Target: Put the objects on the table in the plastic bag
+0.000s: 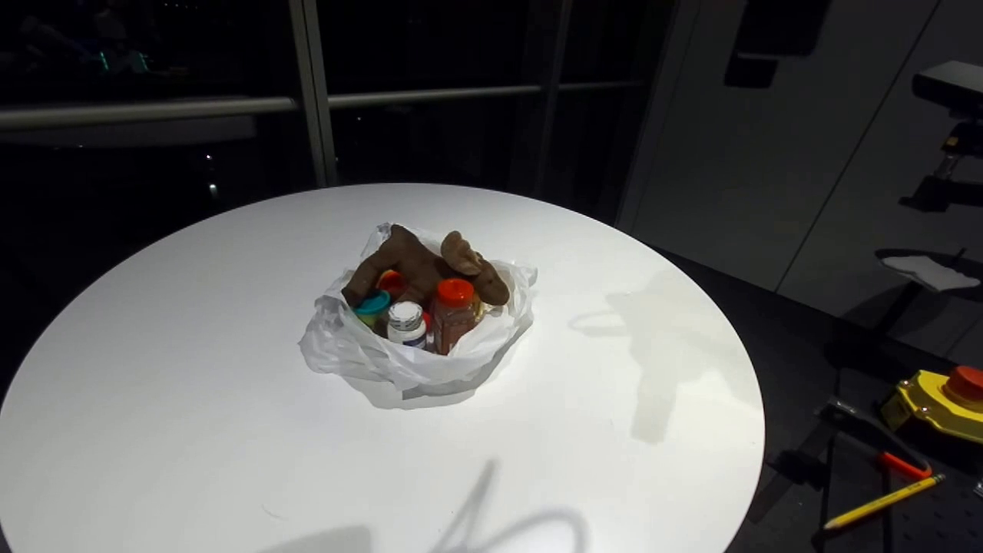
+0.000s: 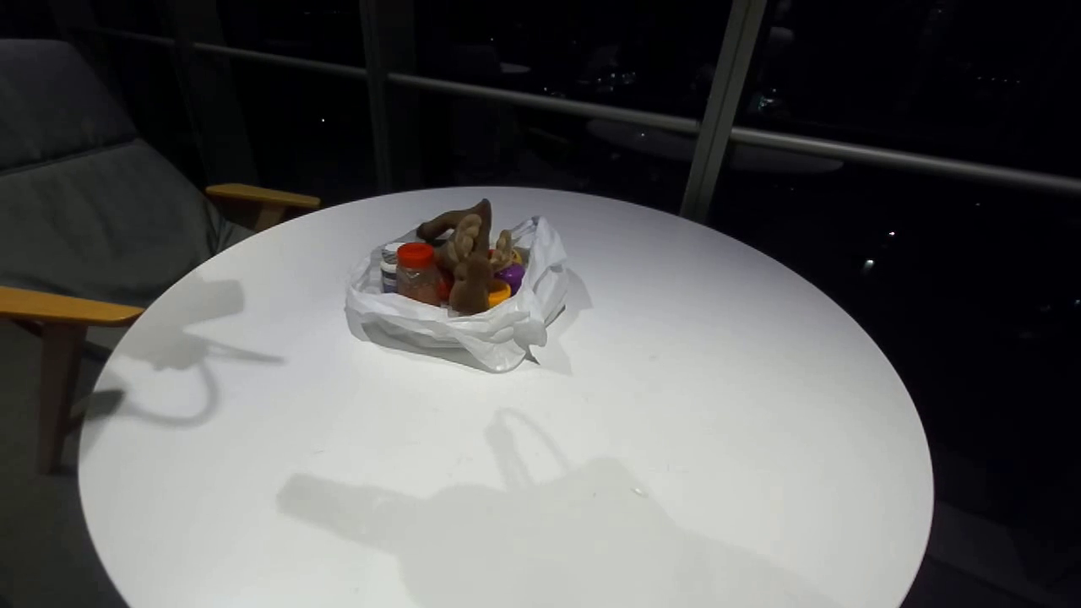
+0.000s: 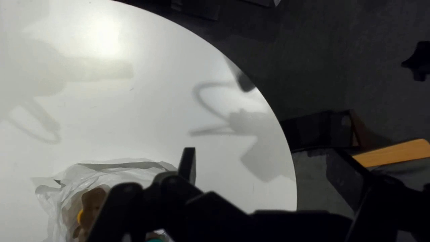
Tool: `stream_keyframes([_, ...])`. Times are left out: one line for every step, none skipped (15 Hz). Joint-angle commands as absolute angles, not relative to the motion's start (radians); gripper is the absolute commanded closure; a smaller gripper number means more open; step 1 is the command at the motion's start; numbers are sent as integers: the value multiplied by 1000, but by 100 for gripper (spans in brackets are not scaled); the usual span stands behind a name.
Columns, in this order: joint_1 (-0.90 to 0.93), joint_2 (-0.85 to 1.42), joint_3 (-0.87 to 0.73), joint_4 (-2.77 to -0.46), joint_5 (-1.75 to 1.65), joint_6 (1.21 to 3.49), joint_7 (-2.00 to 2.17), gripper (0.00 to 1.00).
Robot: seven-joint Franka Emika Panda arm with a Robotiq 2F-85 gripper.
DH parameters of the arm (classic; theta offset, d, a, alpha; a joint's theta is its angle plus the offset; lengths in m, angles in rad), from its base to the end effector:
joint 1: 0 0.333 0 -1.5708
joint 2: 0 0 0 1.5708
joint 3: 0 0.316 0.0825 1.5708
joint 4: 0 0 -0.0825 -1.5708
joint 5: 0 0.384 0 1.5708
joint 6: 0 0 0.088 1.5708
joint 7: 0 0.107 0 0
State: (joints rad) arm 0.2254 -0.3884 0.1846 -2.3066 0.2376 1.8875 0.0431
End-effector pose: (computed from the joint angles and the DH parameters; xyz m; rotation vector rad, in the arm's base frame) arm 0.3876 0.1933 0.4917 -2.9681 -0.4092 0.1001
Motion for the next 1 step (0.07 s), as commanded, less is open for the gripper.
stream_keyframes([225, -396, 189, -2314, 243, 1885, 42, 0])
